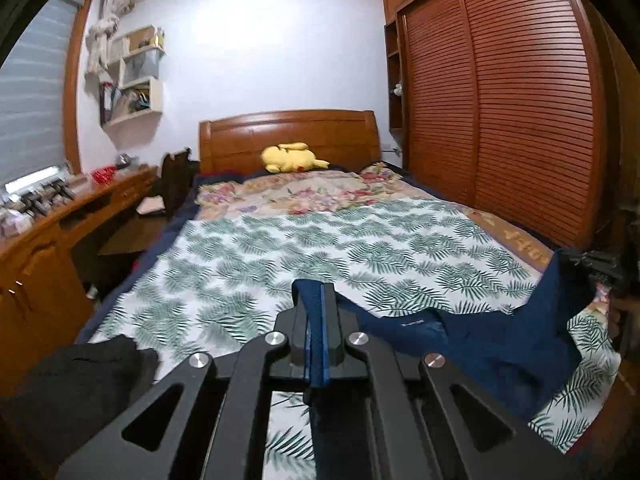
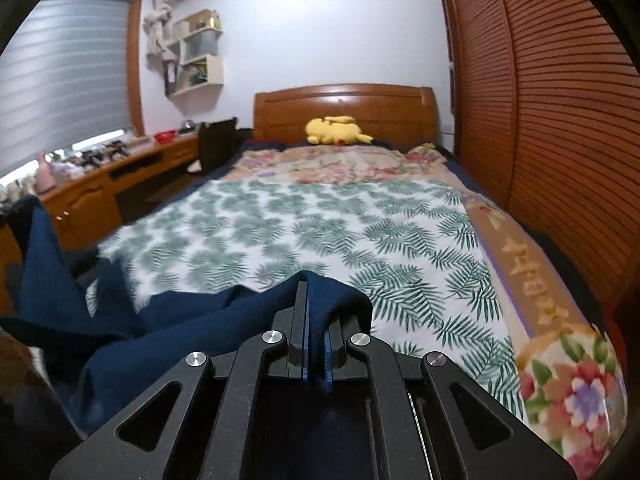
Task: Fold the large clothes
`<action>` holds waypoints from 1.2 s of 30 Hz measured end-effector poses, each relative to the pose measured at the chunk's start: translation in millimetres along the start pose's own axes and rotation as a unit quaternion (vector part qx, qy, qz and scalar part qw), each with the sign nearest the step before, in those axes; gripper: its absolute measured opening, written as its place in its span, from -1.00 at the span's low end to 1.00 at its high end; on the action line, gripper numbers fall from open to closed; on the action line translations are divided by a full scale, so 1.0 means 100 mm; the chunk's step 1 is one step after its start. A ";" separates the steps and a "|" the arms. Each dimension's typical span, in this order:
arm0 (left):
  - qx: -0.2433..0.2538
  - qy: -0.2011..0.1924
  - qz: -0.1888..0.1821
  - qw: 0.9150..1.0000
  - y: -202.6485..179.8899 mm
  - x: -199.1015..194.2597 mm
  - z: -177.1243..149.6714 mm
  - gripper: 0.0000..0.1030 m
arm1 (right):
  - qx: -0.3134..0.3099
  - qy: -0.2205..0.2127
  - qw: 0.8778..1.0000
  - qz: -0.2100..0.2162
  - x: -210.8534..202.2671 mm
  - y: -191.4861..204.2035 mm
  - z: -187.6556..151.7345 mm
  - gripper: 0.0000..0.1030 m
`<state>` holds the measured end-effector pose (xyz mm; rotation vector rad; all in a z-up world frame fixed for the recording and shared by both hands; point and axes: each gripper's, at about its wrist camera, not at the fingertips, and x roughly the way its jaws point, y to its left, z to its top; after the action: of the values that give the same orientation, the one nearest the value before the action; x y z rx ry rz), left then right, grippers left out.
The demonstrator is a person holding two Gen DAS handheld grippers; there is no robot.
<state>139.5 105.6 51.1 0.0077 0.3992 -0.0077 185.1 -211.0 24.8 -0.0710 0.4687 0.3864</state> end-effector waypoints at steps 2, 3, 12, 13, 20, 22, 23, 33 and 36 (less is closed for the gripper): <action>0.001 0.004 -0.001 1.000 0.01 0.17 -0.07 -0.99 | -0.009 0.007 1.000 -0.011 0.20 -0.01 -0.01 -0.95; 0.005 0.008 0.002 1.000 0.00 0.26 -0.13 -0.99 | -0.013 0.013 1.000 -0.016 0.31 0.00 -0.04 -0.95; -0.015 0.045 -0.024 0.999 0.13 0.79 -0.42 -0.97 | -0.040 0.100 0.992 -0.064 0.89 0.12 -0.33 -0.74; -0.016 0.044 -0.030 0.998 0.14 0.80 -0.43 -0.96 | -0.037 0.107 0.991 -0.069 0.91 0.13 -0.35 -0.65; -0.021 0.055 -0.046 0.997 0.29 0.76 -0.48 -0.80 | -0.069 0.118 0.986 -0.098 0.90 0.41 -0.42 0.20; -0.018 0.052 -0.036 0.998 0.33 0.72 -0.50 -0.72 | -0.101 0.129 0.981 -0.106 0.96 0.54 -0.35 0.22; -0.019 0.052 -0.034 0.998 0.37 0.70 -0.51 -0.67 | -0.107 0.129 0.980 -0.107 0.96 0.58 -0.30 0.23; -0.035 0.059 -0.027 0.997 0.63 0.65 -0.62 -0.42 | -0.085 0.196 0.972 -0.097 1.21 0.53 -0.10 0.47; -0.037 0.065 -0.030 0.997 0.67 0.67 -0.66 -0.37 | -0.072 0.217 0.969 -0.095 1.25 0.44 -0.22 0.47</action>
<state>176.5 172.5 -35.3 -0.0771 0.5299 -0.0514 261.7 -130.5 -50.2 -0.3451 0.8582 0.2126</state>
